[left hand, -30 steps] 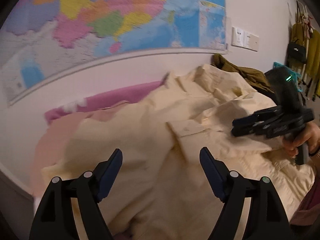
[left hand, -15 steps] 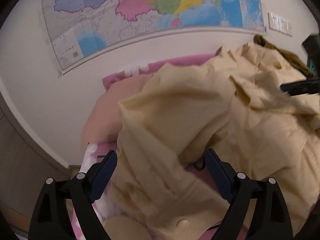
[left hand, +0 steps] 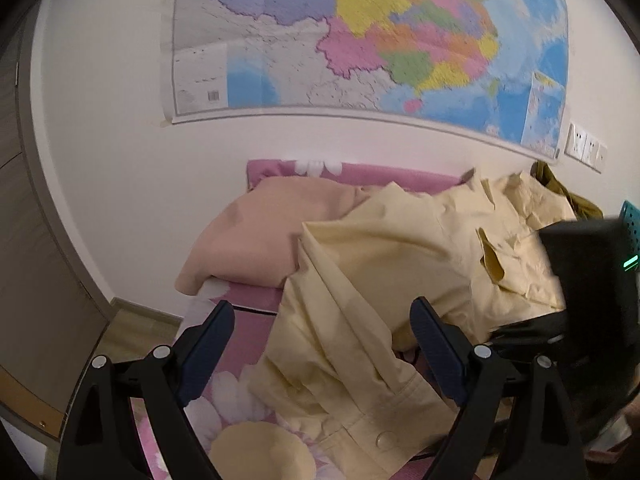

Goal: Fold large clothes

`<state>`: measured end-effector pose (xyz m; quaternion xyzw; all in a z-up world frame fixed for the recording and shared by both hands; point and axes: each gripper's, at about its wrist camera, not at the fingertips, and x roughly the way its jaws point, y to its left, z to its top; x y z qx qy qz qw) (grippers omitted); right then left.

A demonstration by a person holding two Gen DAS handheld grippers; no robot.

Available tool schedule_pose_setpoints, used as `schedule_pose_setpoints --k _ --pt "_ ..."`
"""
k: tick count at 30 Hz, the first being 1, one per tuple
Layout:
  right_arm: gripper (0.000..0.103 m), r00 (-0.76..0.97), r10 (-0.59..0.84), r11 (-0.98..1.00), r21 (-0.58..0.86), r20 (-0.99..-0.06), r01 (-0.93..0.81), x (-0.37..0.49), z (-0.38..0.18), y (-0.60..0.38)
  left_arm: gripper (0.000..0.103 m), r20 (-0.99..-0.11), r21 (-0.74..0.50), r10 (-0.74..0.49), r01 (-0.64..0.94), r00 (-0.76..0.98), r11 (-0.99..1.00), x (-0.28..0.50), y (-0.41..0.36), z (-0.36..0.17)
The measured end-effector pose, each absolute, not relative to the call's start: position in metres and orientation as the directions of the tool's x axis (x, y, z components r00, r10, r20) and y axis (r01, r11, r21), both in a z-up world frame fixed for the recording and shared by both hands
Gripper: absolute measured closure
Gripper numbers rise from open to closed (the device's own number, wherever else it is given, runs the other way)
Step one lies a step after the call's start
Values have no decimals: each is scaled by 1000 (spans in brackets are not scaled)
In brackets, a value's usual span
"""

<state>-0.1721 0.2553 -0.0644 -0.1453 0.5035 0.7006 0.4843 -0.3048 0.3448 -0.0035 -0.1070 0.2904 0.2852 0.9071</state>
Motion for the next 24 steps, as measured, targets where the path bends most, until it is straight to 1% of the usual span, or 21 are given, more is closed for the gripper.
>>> schedule_pose_setpoints --k 2,3,4,6,8,10,11,13,15,18,21,24 --pt "63 -511 510 -12 588 -692 -809 -172 -71 266 17 -579 -42 450 -576 680 817 -308 346 0" --pt "81 -520 507 -11 598 -687 -801 -171 -70 268 17 -574 -53 442 -570 689 820 -309 347 2" --pt "85 -533 510 -22 609 -675 -793 -168 -66 268 17 -571 -59 440 -569 694 820 -308 347 5" --pt "89 -526 549 -63 595 -650 -801 -158 -40 262 17 -567 -63 430 -557 703 828 -307 347 10" --pt "92 -488 600 -85 556 -634 -827 -138 -1 247 17 -551 -52 429 -543 716 838 -304 345 18" --pt "93 -455 649 -97 527 -609 -844 -111 36 223 17 -506 -66 411 -509 758 858 -303 341 34" --pt "93 -433 669 -93 510 -604 -855 -99 52 212 14 -488 -78 398 -493 777 866 -301 339 39" --pt "93 -364 717 -62 465 -594 -883 -68 90 184 11 -439 -118 342 -430 831 895 -294 335 54" --pt "93 -232 761 9 368 -605 -930 -40 128 147 11 -428 -122 316 -401 847 908 -279 329 60" --pt "93 -39 776 146 239 -630 -960 -4 163 99 11 -436 -125 256 -340 863 932 -250 319 61" --pt "93 105 738 291 175 -666 -940 32 173 51 11 -468 -98 207 -284 859 954 -217 301 52" --pt "93 177 672 384 135 -719 -914 59 150 12 11 -515 -59 163 -225 842 973 -187 280 36"
